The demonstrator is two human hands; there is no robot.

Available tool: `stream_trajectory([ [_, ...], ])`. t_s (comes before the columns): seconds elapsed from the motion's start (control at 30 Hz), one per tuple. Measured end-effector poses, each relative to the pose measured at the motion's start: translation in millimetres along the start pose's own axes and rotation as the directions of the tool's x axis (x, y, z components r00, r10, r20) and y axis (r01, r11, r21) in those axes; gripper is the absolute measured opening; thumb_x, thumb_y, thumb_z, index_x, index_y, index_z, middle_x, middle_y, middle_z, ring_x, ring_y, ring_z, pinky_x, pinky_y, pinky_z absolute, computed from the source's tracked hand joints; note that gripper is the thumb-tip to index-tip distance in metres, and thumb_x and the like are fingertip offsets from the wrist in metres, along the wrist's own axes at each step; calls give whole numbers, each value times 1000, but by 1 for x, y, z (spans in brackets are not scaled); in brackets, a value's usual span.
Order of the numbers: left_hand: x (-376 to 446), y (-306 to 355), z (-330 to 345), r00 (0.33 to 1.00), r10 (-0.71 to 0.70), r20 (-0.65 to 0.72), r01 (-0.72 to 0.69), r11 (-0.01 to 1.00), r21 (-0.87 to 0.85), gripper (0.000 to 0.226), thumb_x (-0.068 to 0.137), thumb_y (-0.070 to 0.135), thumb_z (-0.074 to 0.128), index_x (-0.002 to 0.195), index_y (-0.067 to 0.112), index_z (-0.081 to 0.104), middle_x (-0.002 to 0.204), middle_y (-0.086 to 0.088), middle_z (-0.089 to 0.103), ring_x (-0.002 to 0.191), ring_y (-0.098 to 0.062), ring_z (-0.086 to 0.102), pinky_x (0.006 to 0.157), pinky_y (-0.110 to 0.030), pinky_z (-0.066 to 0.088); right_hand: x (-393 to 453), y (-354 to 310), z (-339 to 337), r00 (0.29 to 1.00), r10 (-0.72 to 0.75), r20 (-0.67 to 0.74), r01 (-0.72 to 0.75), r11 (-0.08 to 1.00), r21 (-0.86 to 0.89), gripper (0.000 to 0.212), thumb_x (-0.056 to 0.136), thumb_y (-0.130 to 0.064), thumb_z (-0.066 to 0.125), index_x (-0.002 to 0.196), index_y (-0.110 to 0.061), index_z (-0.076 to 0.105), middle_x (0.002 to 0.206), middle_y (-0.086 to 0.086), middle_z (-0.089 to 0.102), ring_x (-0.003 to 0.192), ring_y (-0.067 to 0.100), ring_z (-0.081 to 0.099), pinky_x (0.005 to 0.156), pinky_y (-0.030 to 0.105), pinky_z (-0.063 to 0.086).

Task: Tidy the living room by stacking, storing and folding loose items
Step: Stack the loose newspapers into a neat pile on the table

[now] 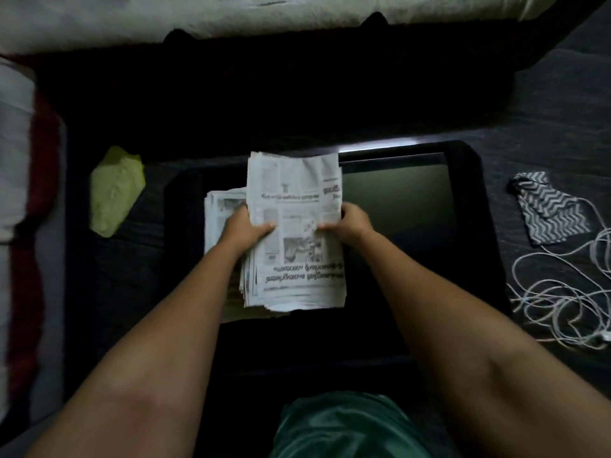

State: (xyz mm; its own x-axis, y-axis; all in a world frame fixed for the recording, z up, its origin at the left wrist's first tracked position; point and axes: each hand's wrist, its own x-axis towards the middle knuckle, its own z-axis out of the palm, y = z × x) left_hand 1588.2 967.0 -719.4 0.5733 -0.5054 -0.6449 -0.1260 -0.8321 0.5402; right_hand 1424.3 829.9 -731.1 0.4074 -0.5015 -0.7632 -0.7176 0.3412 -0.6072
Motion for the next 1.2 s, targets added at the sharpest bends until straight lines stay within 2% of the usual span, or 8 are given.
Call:
stream_trajectory([
  [0.23, 9, -84, -30, 991, -116, -67, 118, 993, 26, 54, 86, 18, 69, 132, 6, 45, 132, -12, 55, 119, -30, 54, 93, -33, 42, 21, 0, 100, 994, 103, 37, -100, 992, -81, 36, 78, -10, 75, 110, -10, 59, 116, 8, 65, 107, 25, 63, 93, 39, 53],
  [0.4, 16, -99, -29, 987, -137, -80, 148, 975, 167, 56, 84, 19, 71, 129, 4, 41, 134, -16, 48, 121, -33, 49, 95, -39, 43, 27, 0, 111, 988, 129, -88, -146, 962, -229, 59, 75, -19, 80, 121, -8, 46, 125, 11, 56, 114, 29, 57, 95, 42, 51],
  [0.53, 19, -104, -30, 973, -117, -200, 168, 951, 259, 72, 77, 32, 78, 131, 4, 39, 139, -15, 36, 128, -33, 38, 101, -42, 39, 27, 4, 108, 938, 142, -315, -242, 921, -306, 81, 66, -39, 84, 129, -6, 43, 134, 11, 46, 125, 29, 44, 100, 41, 45],
  [0.7, 24, -109, -21, 969, -220, -115, 235, 962, 136, 77, 74, 42, 79, 128, 0, 47, 135, -18, 44, 122, -32, 47, 96, -38, 43, 27, 7, 117, 945, 250, -210, -256, 967, -2, 52, 68, -32, 84, 106, -4, 63, 109, 6, 66, 97, 19, 62, 74, 27, 52],
  [0.83, 31, -114, -21, 932, -348, -99, 343, 937, -71, 89, 58, 43, 88, 126, 1, 48, 132, -14, 52, 119, -30, 53, 95, -39, 50, 24, 4, 127, 945, 306, -113, -282, 941, 187, 34, 68, -17, 83, 93, -5, 63, 83, 2, 66, 74, 17, 64, 49, 21, 48],
  [1.0, 37, -117, -22, 914, -407, 11, 394, 879, -269, 125, 28, 52, 93, 133, 3, 45, 136, -13, 53, 121, -33, 54, 98, -46, 49, 25, 8, 131, 952, 307, 21, -301, 918, 256, 45, 60, -7, 84, 101, -5, 65, 97, 8, 72, 91, 27, 69, 78, 37, 57],
  [1.07, 37, -122, -18, 923, -382, 42, 376, 877, -298, 138, 10, 58, 89, 131, 5, 48, 132, -13, 56, 119, -33, 56, 96, -47, 50, 19, 9, 131, 954, 299, 32, -295, 909, 295, 41, 67, -1, 80, 104, -4, 64, 97, 10, 72, 82, 23, 69, 64, 30, 56],
  [1.2, 41, -128, -14, 939, -336, 79, 343, 888, -306, 136, 12, 64, 88, 130, 8, 50, 132, -10, 57, 117, -31, 57, 96, -48, 50, 3, 1, 125, 953, 303, 34, -293, 878, 378, 29, 80, 3, 69, 108, -3, 61, 92, 6, 69, 73, 17, 64, 52, 22, 47],
])
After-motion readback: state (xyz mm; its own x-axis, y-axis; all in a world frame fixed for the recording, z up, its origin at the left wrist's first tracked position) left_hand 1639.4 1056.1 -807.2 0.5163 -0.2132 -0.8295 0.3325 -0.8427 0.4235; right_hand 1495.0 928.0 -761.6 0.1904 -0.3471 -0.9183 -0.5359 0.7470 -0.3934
